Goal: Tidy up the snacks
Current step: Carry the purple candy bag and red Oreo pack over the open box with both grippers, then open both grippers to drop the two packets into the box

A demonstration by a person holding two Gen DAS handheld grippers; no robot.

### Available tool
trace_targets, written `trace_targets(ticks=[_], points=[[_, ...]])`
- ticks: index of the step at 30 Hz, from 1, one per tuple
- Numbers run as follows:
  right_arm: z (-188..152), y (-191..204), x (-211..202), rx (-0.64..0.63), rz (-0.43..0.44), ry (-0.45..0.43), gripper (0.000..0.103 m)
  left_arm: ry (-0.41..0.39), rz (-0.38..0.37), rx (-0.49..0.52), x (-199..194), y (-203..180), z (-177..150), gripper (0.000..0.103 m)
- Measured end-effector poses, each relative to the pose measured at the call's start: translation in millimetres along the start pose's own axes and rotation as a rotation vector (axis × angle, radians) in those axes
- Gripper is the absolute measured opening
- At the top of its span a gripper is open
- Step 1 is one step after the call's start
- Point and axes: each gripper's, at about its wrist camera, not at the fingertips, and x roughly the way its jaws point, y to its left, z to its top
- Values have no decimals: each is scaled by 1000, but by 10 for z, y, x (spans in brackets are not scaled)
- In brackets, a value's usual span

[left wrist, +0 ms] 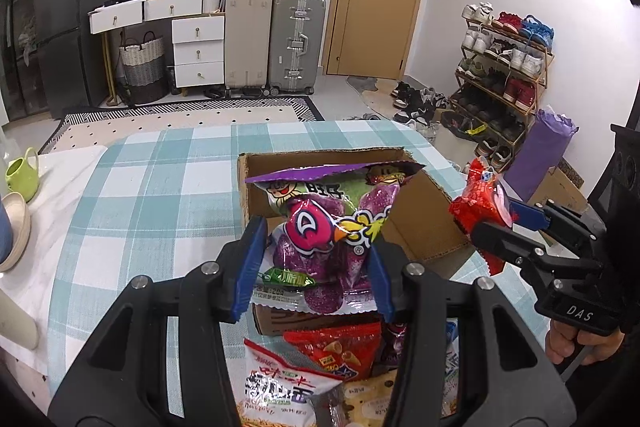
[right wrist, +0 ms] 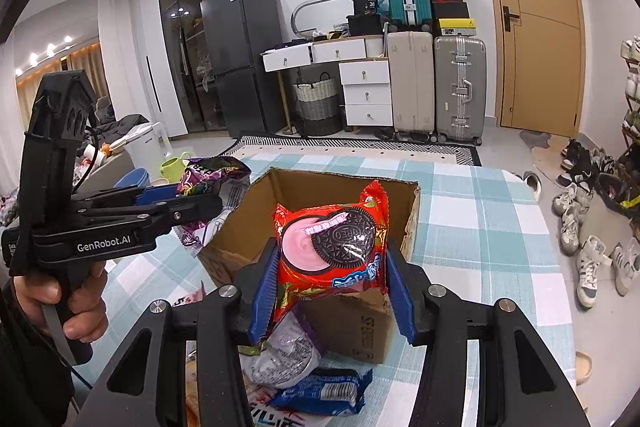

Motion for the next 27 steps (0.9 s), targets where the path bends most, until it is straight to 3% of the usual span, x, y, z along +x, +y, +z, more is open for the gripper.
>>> trace_targets(ticks=[13, 27], points=[[69, -125, 224, 13, 9, 19, 50, 51, -2, 22, 501, 31, 139, 45], [55, -154, 470, 19, 35, 67, 50, 100, 5, 52, 883, 33, 79, 45]])
